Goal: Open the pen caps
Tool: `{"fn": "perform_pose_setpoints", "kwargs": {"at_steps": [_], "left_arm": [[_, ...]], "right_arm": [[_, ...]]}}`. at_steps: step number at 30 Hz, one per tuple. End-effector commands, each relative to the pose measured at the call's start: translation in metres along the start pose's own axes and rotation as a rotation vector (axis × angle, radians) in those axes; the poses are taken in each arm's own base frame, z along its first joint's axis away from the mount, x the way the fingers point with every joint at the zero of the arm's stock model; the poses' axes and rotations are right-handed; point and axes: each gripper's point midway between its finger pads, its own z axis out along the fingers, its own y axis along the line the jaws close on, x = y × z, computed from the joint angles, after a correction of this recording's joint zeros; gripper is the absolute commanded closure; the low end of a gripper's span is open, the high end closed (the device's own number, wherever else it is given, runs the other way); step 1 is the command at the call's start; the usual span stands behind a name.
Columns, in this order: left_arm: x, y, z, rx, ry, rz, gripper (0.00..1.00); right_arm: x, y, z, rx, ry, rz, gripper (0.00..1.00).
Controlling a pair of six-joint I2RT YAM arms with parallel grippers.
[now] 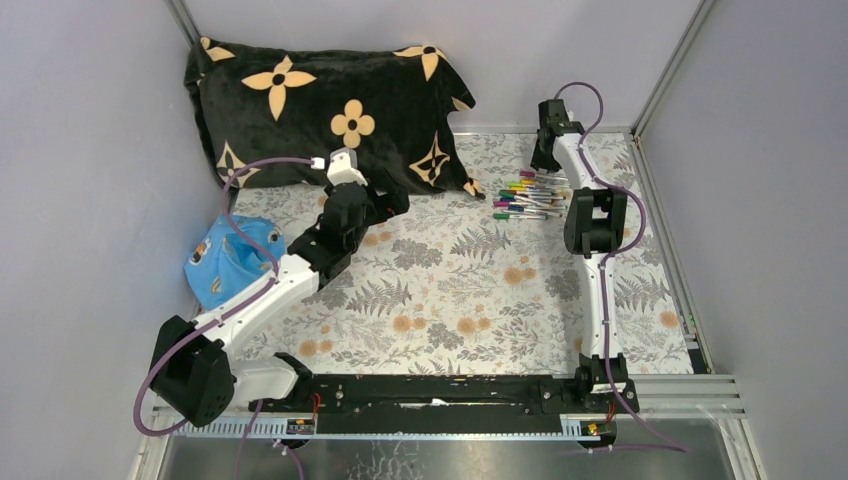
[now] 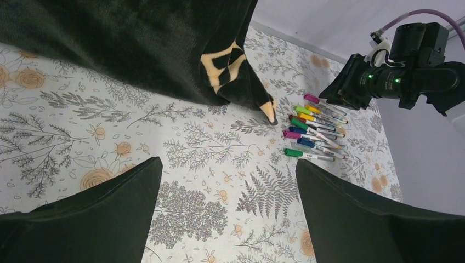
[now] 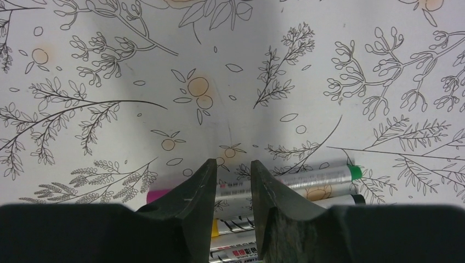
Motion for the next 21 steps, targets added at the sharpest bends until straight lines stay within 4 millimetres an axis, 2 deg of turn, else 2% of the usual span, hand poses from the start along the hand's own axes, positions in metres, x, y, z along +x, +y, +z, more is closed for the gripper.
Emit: {"fn": "perform_pose_setpoints", "kwargs": {"at_steps": [1, 6, 21], "left_arm": [[-0.007, -0.003, 0.002, 0.009, -0.049, -0.034, 0.01], [-0.006, 0.000, 0.000, 0.002, -0.050, -0.037, 0.02], [0.004, 0.010, -0.014, -0.026, -0.002, -0.052, 0.02]], "right_arm": [[-0.004, -0.002, -0.010, -0.005, 0.006, 0.016, 0.63], [0.005, -0.004, -0.011, -0.003, 0.037, 0.013, 0.63], [0.065, -0.008, -0.031, -0.004, 0.149, 0.015, 0.63]]}}
